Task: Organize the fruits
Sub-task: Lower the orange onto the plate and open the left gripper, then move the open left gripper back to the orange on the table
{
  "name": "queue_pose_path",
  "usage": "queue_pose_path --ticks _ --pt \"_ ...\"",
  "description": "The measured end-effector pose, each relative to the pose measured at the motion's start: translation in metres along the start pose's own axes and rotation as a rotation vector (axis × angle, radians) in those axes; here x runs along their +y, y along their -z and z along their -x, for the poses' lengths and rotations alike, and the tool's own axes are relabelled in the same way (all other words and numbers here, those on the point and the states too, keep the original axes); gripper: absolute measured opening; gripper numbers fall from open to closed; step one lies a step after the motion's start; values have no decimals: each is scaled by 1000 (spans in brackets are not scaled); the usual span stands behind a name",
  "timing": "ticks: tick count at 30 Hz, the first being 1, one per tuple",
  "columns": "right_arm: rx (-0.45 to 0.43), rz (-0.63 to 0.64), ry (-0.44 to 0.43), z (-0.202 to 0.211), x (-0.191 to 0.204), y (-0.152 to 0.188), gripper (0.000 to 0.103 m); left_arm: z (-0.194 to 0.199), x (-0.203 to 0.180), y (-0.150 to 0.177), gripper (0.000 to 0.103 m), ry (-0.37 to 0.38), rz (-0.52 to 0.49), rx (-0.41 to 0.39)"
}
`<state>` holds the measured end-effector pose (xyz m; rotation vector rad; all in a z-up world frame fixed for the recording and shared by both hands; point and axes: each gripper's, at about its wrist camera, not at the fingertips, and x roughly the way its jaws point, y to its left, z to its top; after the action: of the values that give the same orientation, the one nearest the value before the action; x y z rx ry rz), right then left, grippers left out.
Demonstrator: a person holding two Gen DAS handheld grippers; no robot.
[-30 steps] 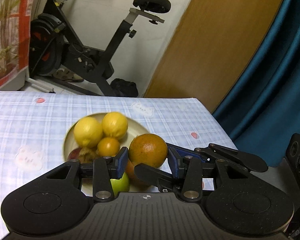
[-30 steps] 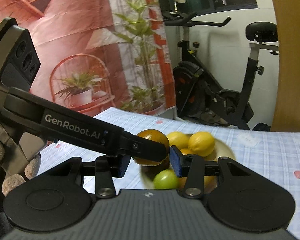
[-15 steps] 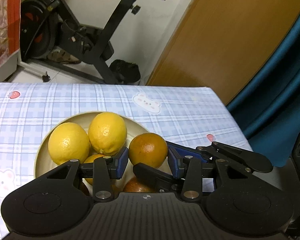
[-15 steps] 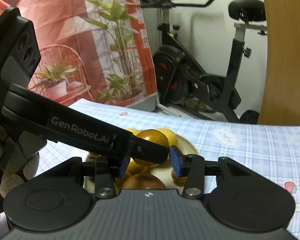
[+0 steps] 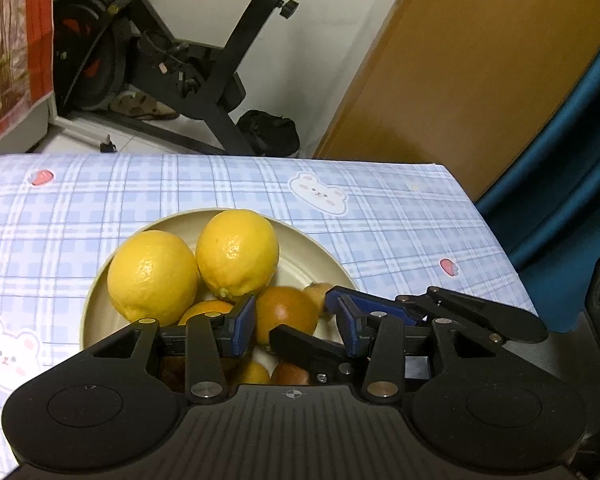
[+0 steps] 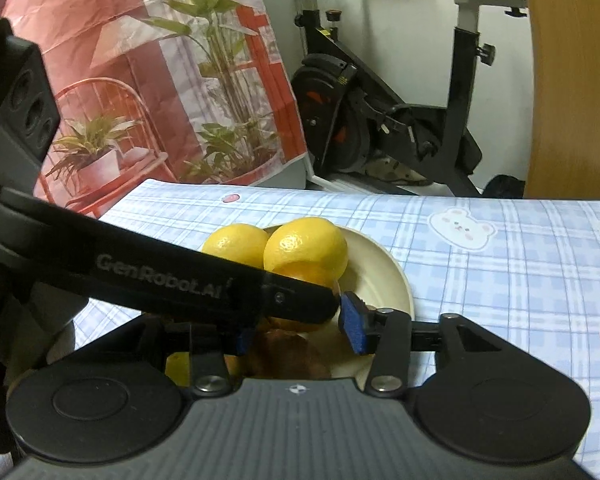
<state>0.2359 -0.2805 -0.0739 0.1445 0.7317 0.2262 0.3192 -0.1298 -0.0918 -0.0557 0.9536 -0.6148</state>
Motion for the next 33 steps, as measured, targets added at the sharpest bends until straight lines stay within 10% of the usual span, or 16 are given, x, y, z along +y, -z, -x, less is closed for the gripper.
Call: queue_pose_path --ticks 33 --pt "-101 -11 96 124 70 78 50 135 -44 119 48 -120 -98 -183"
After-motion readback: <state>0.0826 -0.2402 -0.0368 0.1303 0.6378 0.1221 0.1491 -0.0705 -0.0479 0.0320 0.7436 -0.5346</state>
